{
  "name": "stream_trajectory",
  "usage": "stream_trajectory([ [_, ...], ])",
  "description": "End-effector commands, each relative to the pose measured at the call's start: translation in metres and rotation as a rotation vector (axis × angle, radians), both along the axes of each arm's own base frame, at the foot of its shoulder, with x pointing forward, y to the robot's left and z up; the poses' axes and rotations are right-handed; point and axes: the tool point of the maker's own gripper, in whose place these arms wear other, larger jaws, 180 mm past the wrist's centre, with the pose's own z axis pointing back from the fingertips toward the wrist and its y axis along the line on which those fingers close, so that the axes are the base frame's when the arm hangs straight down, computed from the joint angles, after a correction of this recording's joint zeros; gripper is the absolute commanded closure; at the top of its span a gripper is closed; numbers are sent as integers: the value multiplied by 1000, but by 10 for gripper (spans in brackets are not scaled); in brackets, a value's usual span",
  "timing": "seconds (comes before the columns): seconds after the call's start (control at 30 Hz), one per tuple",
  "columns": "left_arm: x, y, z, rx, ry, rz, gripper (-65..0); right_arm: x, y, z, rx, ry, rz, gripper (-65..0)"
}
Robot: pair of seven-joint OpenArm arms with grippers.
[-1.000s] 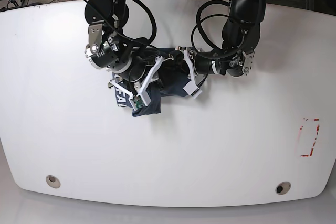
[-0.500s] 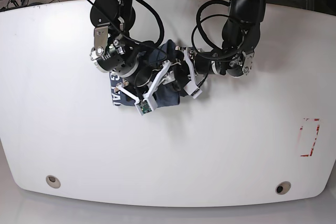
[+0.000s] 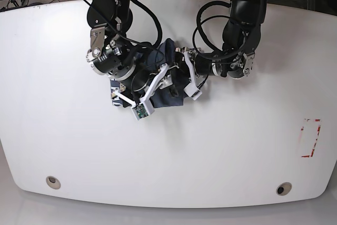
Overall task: Fold the T-shirt properly
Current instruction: 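Fold the strip end held by the right gripper toward the left gripper, then release the left gripper and move it away from the folded bundle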
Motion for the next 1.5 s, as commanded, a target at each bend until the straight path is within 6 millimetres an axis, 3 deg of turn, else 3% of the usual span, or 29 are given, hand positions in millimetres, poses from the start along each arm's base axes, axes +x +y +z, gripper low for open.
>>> stream_trajectory([
  [0.0, 5, -4, 11, -52, 21, 16, -246, 9, -7, 17, 14, -68, -17, -401],
  [0.17, 23, -1, 30, -119, -10, 49, -317, 10, -21, 14, -28, -79, -17, -401],
  [0.43, 48, 28, 44, -115, -55, 97, -325, 12, -41, 12, -74, -96, -18, -401],
  [0.8, 74, 100, 72, -187, -84, 243, -325, 11, -45, 14, -31, -97, -18, -401],
  [1.0, 89, 156, 109, -150, -209, 300, -325, 11, -46, 13, -38, -96, -18, -401],
  [1.2, 96, 204, 125, -77, -273, 360, -325, 12, -60, 9, -89, -92, -16, -400],
  [1.33, 93, 207, 133, -42, -309, 333, -325, 15, -75, 2, -118, -85, -28, -335],
  [1.47, 86, 182, 137, 11, -356, 233, -325, 20, -95, -7, -141, -86, -49, -184],
])
